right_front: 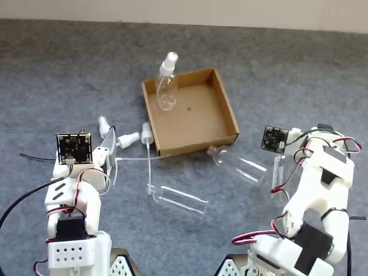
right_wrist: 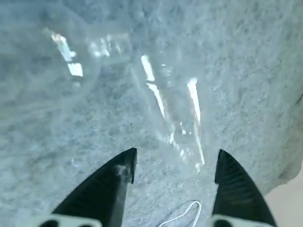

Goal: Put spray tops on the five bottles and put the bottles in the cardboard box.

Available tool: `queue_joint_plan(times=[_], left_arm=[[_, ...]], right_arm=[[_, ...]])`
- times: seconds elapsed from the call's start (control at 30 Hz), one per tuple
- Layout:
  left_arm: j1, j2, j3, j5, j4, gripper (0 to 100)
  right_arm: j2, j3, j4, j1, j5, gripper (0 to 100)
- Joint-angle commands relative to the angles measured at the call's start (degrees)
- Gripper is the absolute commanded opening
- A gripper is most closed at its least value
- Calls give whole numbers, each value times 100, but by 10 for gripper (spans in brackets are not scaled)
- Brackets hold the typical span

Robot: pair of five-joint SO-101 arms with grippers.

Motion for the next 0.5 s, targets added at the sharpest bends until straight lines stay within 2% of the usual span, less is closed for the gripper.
queue_joint_plan(times=[0.0, 0.13, 0.2, 0.27, 0.37, 0.47], left_arm=[[31, -22, -57, -53, -88, 221], [31, -22, -57, -53, -88, 221], [31, -22, -57, -53, -88, 221], [31, -22, -57, -53, -88, 221], [31, -22, -57, -53, -88, 221], [40, -22, -57, -53, -88, 221]], right_arm=[[-40, -110, -154, 110, -9, 214], [-48, -127, -163, 110, -88, 210], [-101, -136, -189, 101, -844, 209], [-286, -242, -180, 40, -2084, 209], [-611, -497, -127, -119, -4352, 209], [-892, -725, 611, -110, -6690, 209]])
